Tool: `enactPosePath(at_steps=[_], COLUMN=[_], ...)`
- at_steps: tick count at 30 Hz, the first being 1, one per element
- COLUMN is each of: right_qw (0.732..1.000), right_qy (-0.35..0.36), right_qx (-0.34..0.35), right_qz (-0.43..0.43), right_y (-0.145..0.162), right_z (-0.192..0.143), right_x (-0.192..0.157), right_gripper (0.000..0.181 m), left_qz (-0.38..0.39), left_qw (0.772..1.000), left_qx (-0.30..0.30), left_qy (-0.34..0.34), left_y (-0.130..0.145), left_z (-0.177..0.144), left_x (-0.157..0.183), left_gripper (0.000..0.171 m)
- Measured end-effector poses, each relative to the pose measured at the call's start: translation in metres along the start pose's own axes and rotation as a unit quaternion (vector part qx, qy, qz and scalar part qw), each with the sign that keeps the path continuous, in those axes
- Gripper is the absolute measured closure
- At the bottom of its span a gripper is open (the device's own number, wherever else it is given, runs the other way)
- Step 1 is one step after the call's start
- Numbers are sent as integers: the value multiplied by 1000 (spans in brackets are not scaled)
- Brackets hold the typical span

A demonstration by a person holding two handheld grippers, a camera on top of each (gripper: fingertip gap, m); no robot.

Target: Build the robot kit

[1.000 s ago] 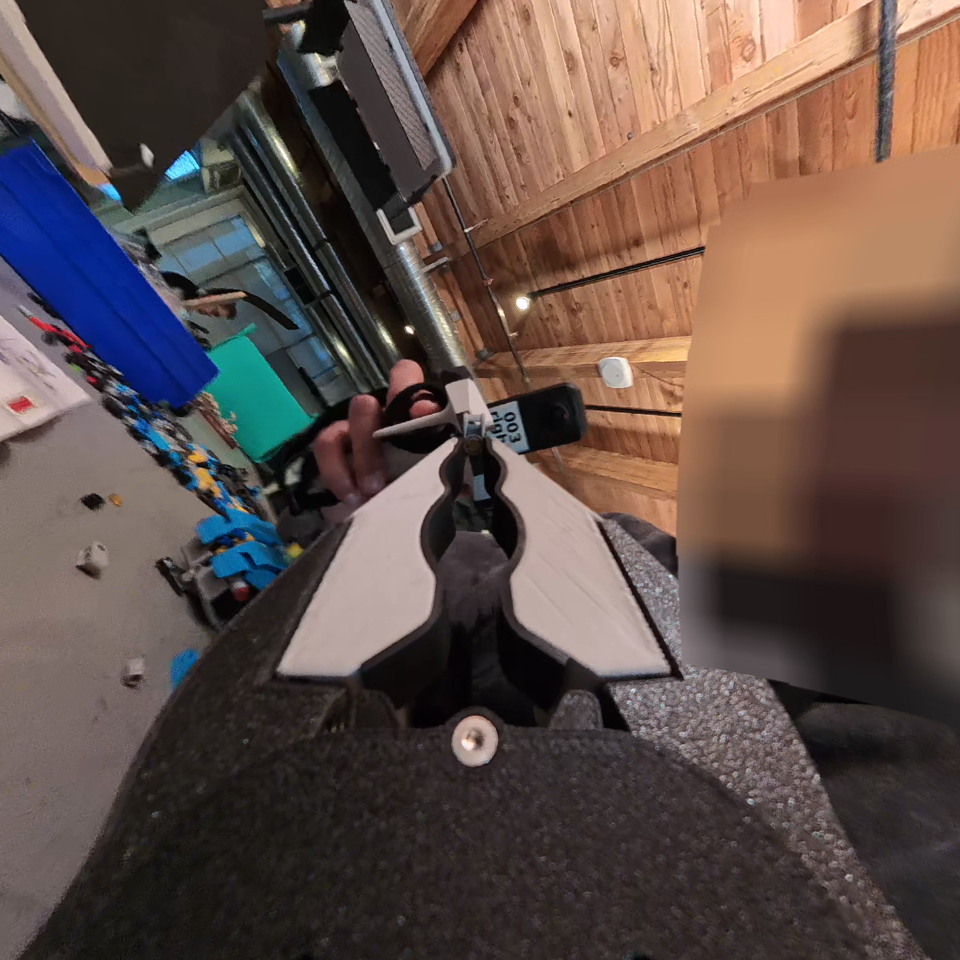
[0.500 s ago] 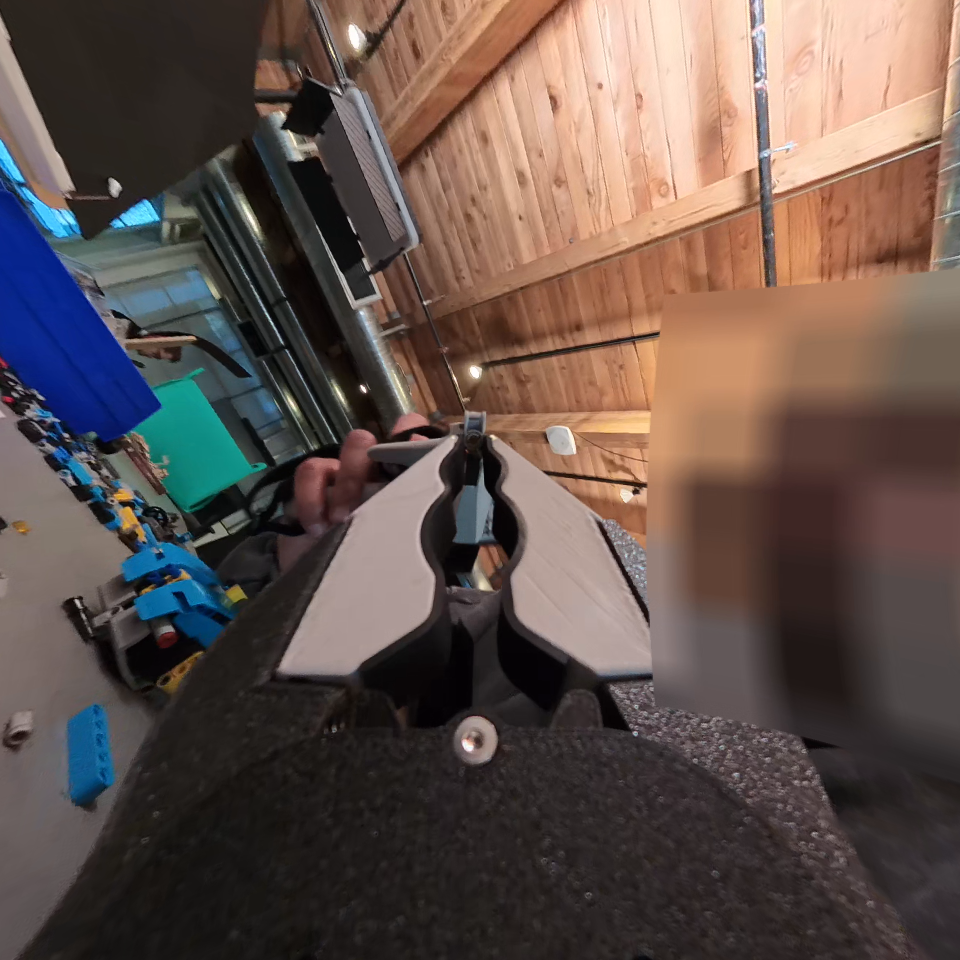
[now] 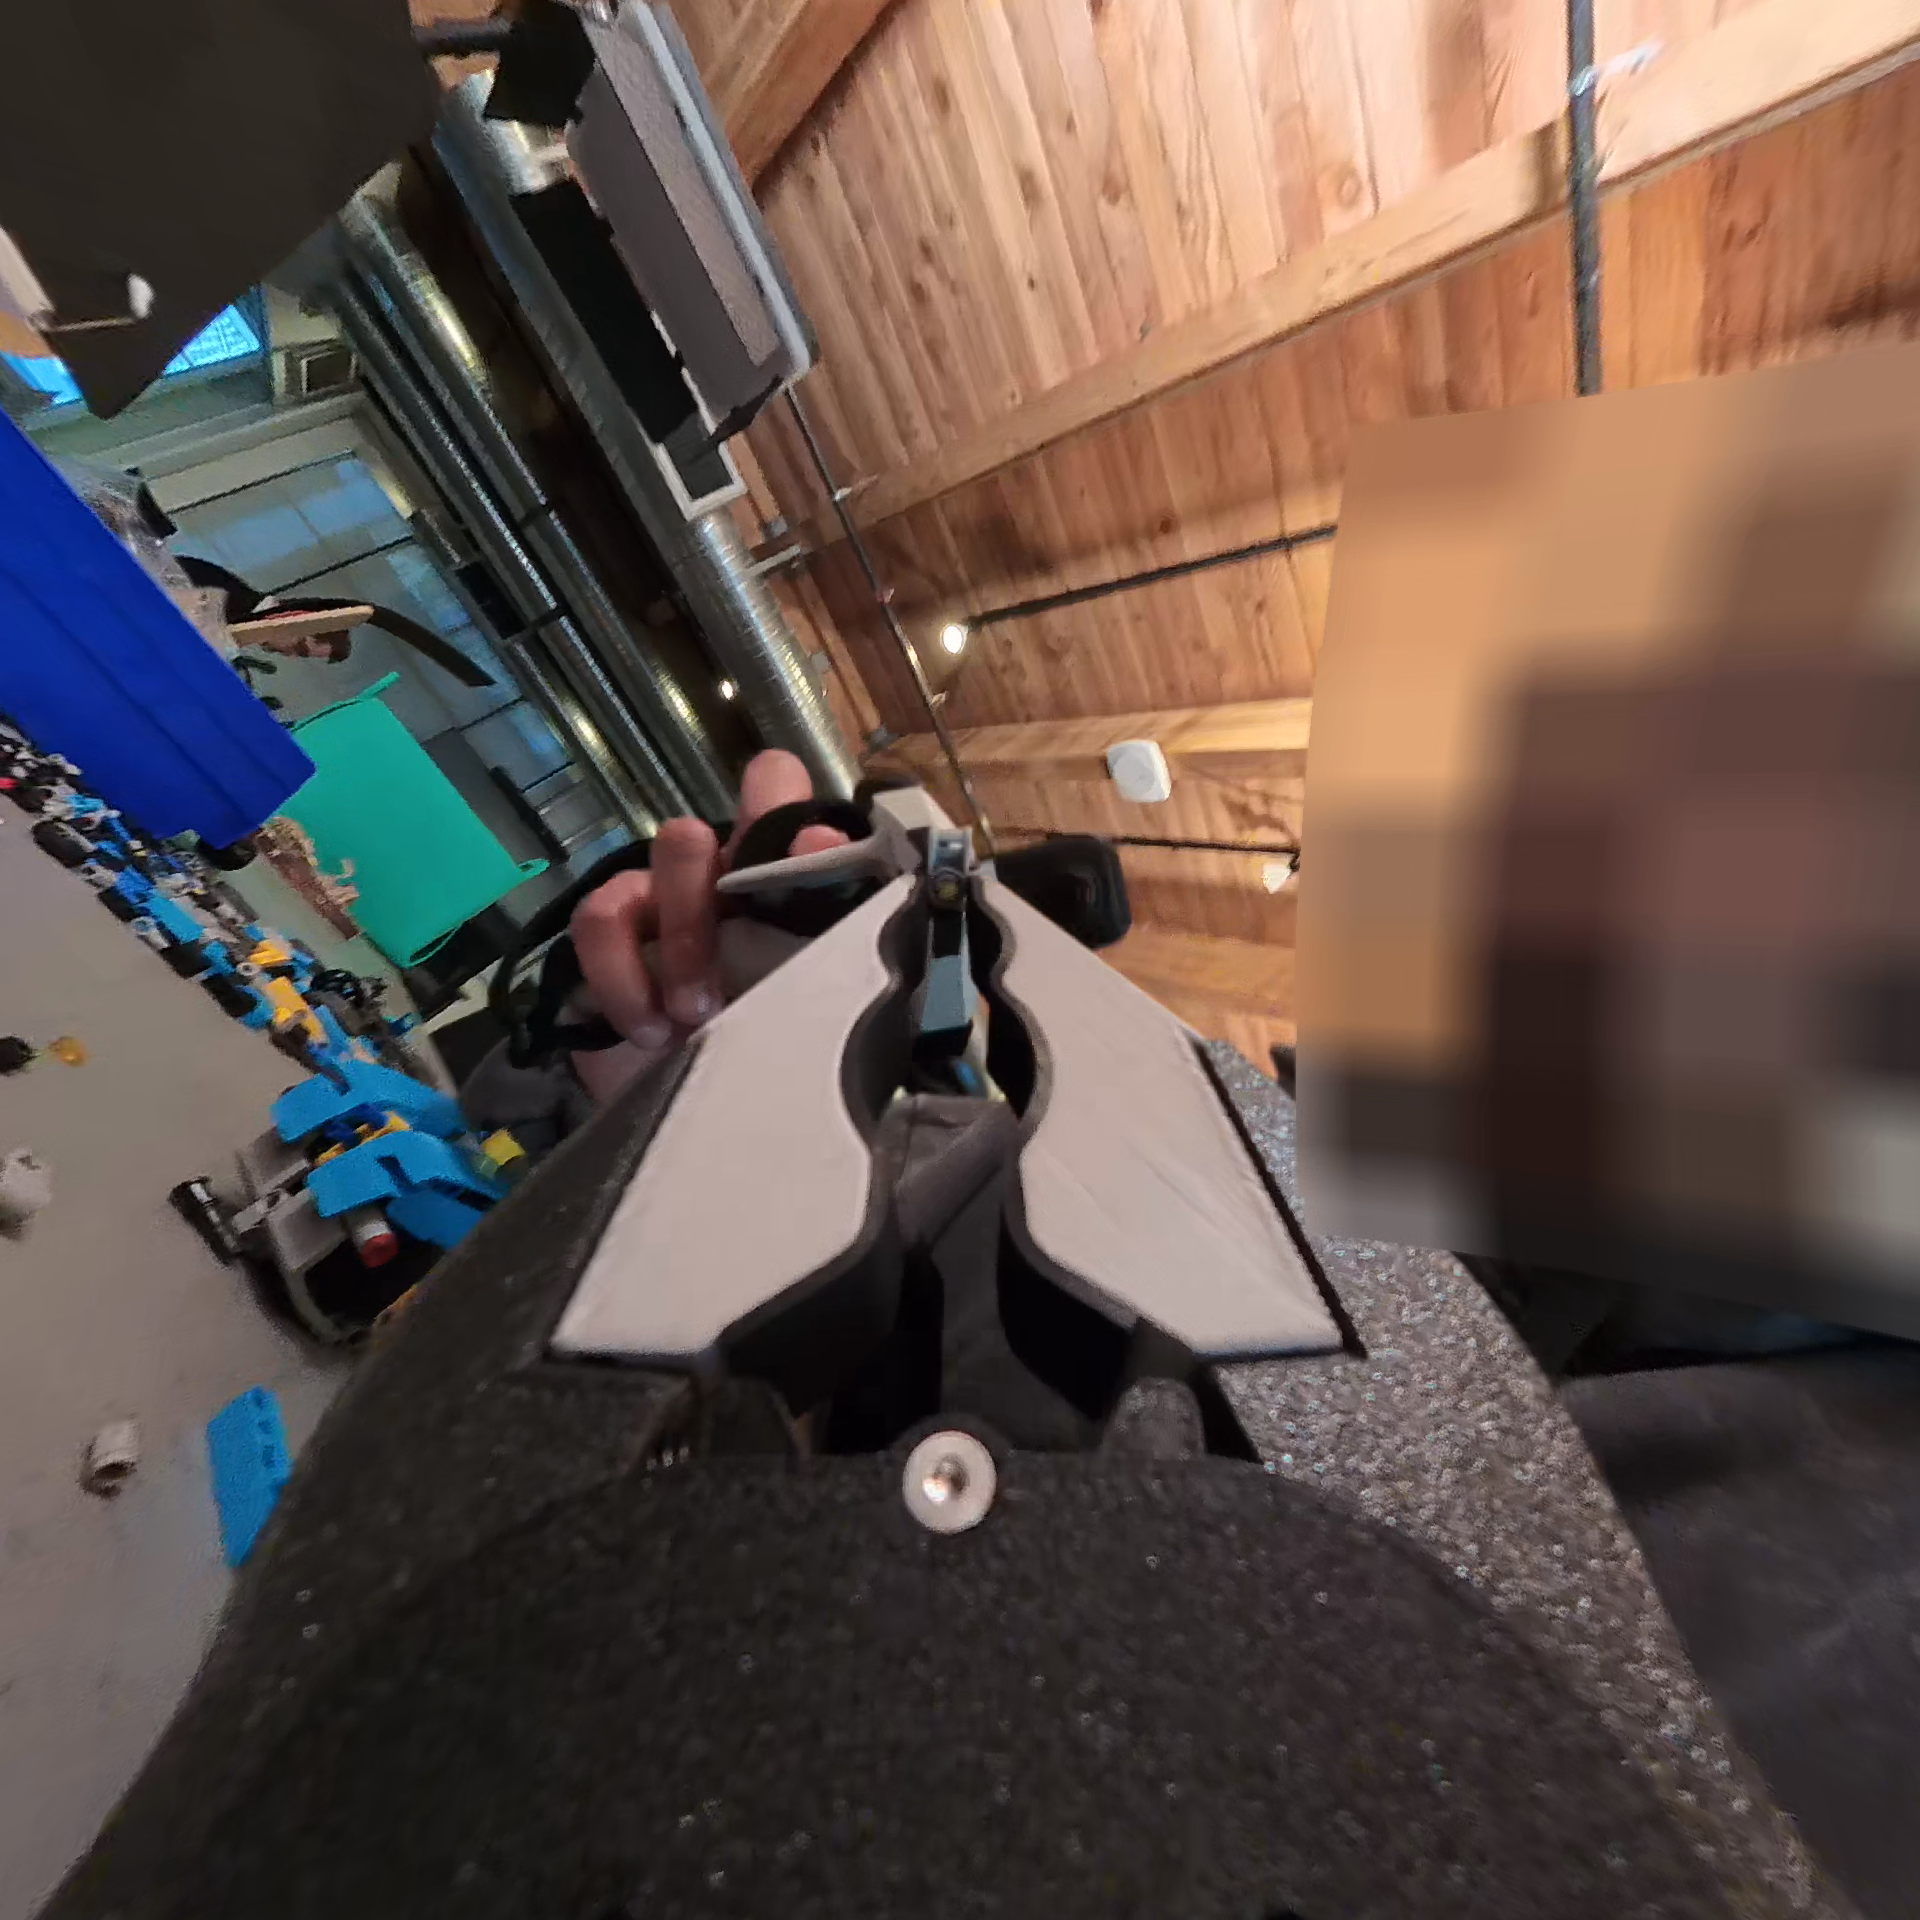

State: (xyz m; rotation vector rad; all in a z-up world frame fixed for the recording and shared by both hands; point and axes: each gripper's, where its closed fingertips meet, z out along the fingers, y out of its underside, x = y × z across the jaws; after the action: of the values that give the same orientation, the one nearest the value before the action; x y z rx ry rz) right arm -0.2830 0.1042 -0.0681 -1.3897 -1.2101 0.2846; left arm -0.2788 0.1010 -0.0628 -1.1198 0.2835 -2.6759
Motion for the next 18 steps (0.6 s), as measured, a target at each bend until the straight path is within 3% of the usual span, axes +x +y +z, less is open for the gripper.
enactPosePath(at_steps=[1,5,11,16,18], right_qw=[1000,994,987,972,971], right_qy=[-16,-90,-129,-203,-205], right_qx=[6,30,37,33,28], right_qz=[16,62,83,116,115], right_y=[-1,-3,-3,-2,0], right_z=[-2,-10,-17,-23,-24], right_x=[-2,-11,-17,-27,-25], right_gripper=[174,174,175,175,175], left_qz=[10,48,49,88,115], left_qw=[1000,995,991,979,977], left_qx=[-16,-82,-120,-181,-177], left_qy=[-4,-17,-12,-25,-38], left_y=[3,17,27,40,39], left_z=[0,3,5,4,5], left_x=[1,3,2,1,-1], left_gripper=[166,165,165,165,165])
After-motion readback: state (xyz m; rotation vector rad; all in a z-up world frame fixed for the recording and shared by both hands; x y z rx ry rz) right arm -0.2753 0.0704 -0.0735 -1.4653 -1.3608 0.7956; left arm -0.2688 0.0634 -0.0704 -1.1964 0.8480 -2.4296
